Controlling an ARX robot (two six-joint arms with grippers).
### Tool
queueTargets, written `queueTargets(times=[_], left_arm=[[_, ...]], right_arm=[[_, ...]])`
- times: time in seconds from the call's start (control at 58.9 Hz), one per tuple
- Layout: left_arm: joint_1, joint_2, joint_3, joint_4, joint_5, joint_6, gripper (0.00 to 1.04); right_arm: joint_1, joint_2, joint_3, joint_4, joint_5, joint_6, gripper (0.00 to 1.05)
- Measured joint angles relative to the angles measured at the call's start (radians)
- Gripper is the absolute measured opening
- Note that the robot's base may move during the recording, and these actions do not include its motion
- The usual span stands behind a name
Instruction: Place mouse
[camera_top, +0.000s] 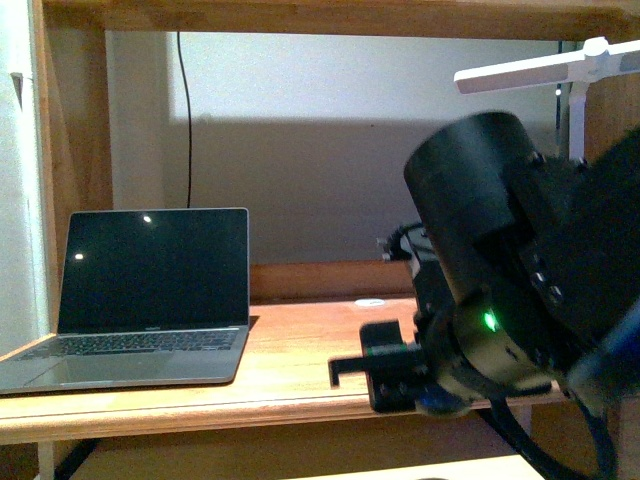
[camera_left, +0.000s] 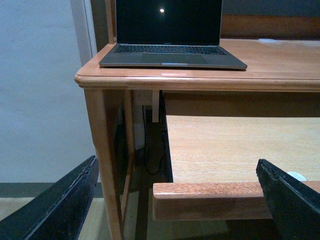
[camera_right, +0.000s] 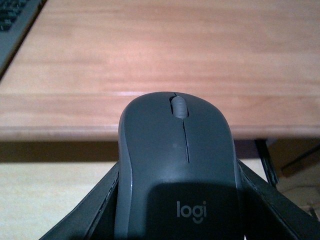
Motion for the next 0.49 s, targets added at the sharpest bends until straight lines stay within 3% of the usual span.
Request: queueTargets(times=[0.492], left_arm=[[0.000, 0.000, 0.000, 0.000, 0.000, 0.000, 0.97]], right_arm=[[0.063, 0.487, 0.695, -0.208, 0.091, -0.101, 0.56]])
